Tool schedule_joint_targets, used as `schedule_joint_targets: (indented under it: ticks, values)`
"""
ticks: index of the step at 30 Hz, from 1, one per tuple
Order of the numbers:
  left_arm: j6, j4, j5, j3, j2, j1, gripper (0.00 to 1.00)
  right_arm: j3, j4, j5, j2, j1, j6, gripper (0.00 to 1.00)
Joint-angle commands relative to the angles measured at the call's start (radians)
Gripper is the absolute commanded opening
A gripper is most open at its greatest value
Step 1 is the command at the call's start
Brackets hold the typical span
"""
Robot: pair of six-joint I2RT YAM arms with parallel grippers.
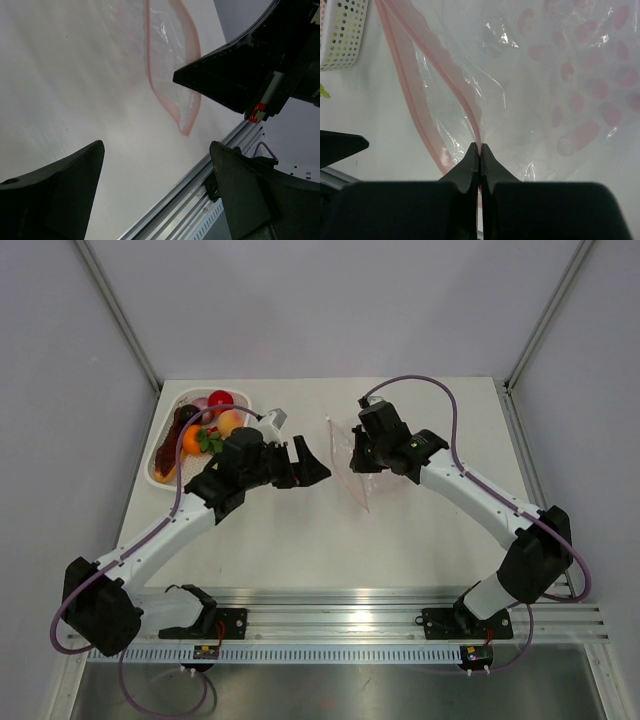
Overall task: Place the food in the zip-top bag and seal the zipper
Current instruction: Pick up the zipper food storage bag at the center of the board, then open the zipper of the food storage bag at the center of the board.
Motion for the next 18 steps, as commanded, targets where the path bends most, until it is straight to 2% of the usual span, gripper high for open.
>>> schedule_joint_targets:
  ticks: [1, 9, 12, 15, 16, 18]
  values:
    - [-0.060, 0.121, 0.031, 0.050, 0.040, -0.028, 0.88, 0.017, -0.016, -0.063, -0.044, 0.008, 0.106, 0.00]
    - [-0.106, 0.183, 0.008, 0.067, 0.132, -0.072, 0.79, 0.031, -0.036, -0.091, -0.073, 0.008, 0.169, 0.00]
    - [-0.108, 0.181, -0.011, 0.071, 0.164, -0.079, 0.72, 0.015, -0.030, -0.125, -0.093, 0.008, 0.202, 0.00]
    - [-0.094, 0.183, -0.022, 0.082, 0.189, -0.088, 0.55, 0.011, -0.036, -0.143, -0.107, 0.008, 0.224, 0.00]
    - [-0.088, 0.165, -0.023, 0.090, 0.199, -0.089, 0.39, 0.020, -0.043, -0.145, -0.109, 0.008, 0.225, 0.00]
    - [-0.062, 0.138, -0.028, 0.125, 0.206, -0.089, 0.23, 0.043, -0.098, -0.117, -0.110, 0.006, 0.216, 0.00]
